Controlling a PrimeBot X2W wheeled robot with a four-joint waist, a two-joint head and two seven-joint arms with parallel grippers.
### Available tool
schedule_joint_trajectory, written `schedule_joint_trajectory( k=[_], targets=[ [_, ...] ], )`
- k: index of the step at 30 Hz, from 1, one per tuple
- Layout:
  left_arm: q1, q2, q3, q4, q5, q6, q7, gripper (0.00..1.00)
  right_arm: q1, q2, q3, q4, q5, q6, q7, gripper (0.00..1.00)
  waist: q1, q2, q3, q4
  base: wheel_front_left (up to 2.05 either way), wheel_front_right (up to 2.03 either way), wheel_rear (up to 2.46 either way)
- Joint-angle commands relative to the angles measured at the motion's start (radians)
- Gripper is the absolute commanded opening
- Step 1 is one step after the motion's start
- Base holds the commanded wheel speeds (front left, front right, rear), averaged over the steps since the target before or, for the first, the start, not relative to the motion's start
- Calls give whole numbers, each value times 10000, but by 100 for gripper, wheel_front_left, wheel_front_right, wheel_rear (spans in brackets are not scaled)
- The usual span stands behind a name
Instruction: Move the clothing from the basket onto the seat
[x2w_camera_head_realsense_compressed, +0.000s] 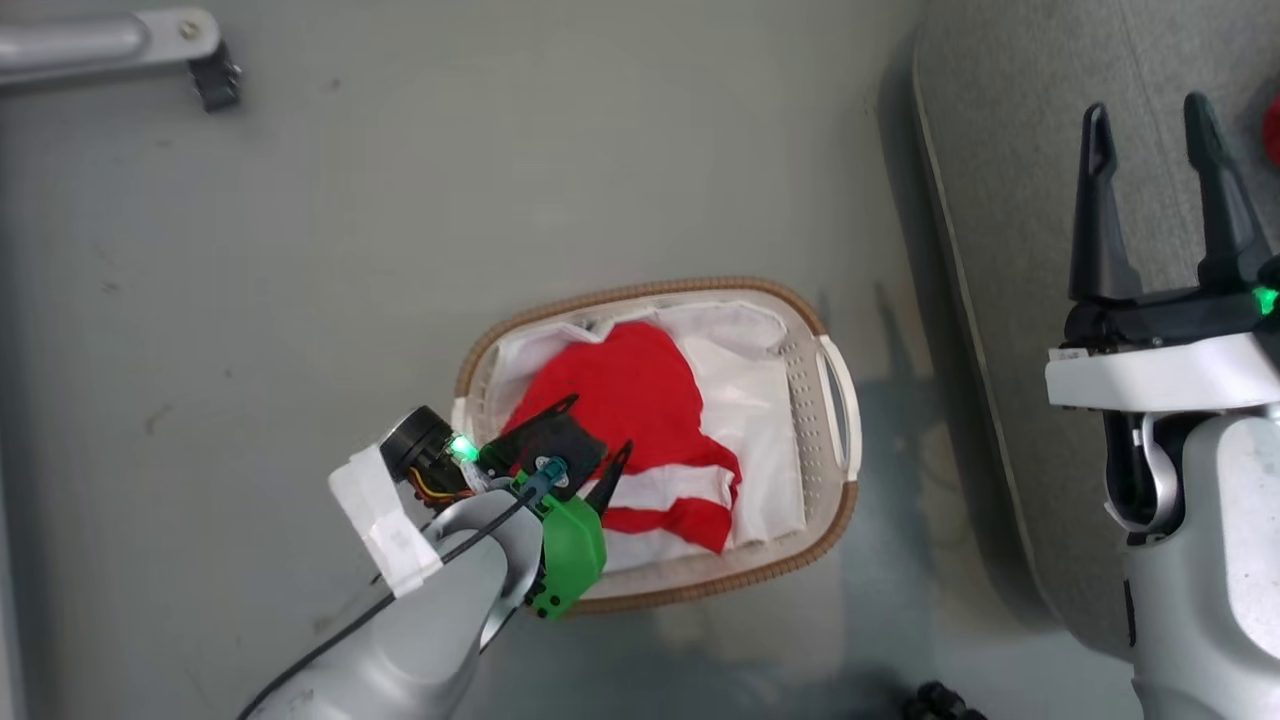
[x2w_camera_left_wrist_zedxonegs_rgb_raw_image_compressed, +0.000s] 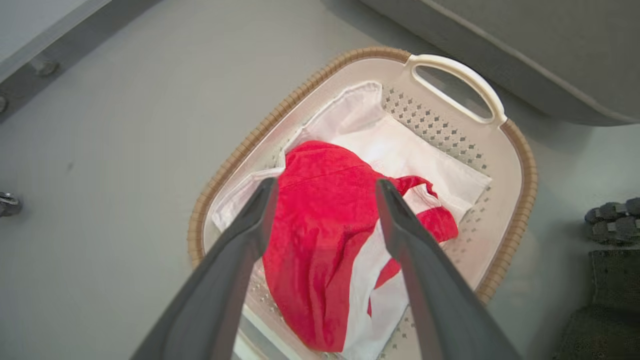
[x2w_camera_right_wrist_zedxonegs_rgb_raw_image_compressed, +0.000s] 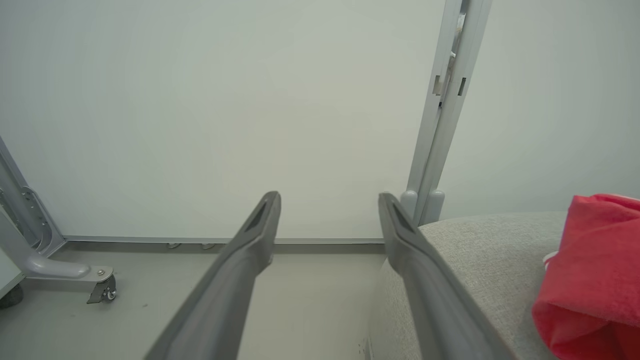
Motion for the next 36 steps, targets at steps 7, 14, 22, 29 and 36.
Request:
schedule_joint_trajectory(
  k=[7,14,22,29,36],
  targets=[
    [-1104,379,-1592,1251,-464,-22,154,100,-378,-14,99,-734,309,-13,-20,100,-1,112,2424,-1339,0,0,0],
    [-1604,585,-2888,1910,-1000,-23,532,100,-449,-14,267,-984,673,-14,-20,100,-1,112,3100,-1705,0,0,0],
    [-2343,802,-3443,2737,-1187,-23,976,100,-567,-16,514,-1046,1029,-14,-20,100,-1,112,3558,-1923,0,0,0],
    [-2634,496,-3482,3331,-1269,135,1232,58,-613,-16,654,-998,1139,-13,-20,100,-1,112,3693,-2007,0,0,0],
    [-2565,197,-3494,3304,-1483,94,674,0,-511,-17,703,-833,1123,-13,-20,100,-1,112,3449,-1926,0,0,0]
  ],
)
